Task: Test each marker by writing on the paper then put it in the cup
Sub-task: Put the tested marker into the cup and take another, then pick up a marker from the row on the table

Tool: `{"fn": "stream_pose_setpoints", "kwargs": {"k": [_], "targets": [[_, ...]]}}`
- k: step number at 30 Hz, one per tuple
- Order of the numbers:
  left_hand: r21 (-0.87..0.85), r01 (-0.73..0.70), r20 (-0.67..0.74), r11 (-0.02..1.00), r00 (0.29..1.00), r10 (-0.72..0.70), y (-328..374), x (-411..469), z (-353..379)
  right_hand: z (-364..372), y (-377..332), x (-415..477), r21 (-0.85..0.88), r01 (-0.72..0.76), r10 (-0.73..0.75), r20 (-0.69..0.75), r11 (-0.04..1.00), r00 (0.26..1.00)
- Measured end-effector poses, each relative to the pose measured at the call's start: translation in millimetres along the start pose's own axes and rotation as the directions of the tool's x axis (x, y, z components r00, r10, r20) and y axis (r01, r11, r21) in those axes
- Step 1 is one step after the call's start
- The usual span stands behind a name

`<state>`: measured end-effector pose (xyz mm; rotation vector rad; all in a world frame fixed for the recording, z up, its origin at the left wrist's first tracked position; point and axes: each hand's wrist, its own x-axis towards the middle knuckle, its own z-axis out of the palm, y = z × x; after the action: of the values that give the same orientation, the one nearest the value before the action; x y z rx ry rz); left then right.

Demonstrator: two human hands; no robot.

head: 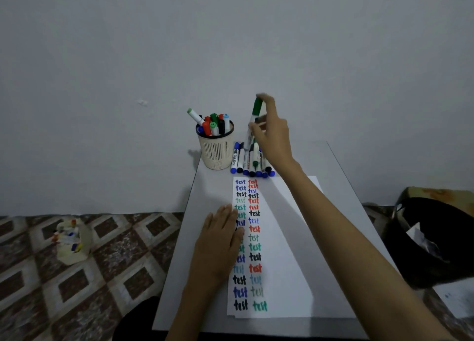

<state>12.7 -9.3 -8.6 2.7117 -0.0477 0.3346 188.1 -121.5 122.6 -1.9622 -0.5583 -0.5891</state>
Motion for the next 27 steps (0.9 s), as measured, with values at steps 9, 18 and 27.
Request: {"fn": "stream_pose_setpoints", "kwargs": {"k": [9,18,27], "targets": [[-0.022,0.037,-0.004,0.999,0.999,-0.037,5,0,-5,33,-12,61,0.03,0.13,-0.128,-0.053,0.991,0.99],[-0.034,0.047,0.01,0.998,0.999,-0.047,5,1,-7,61,34,34,-0.18,0.121,-0.08,0.219,0.976,0.972],[-0.063,0.025,-0.026,0.998,0.999,-0.026,4,1,-5,24,79,18,-0.18,-0.397,0.414,0.068,0.9,0.908]]}}
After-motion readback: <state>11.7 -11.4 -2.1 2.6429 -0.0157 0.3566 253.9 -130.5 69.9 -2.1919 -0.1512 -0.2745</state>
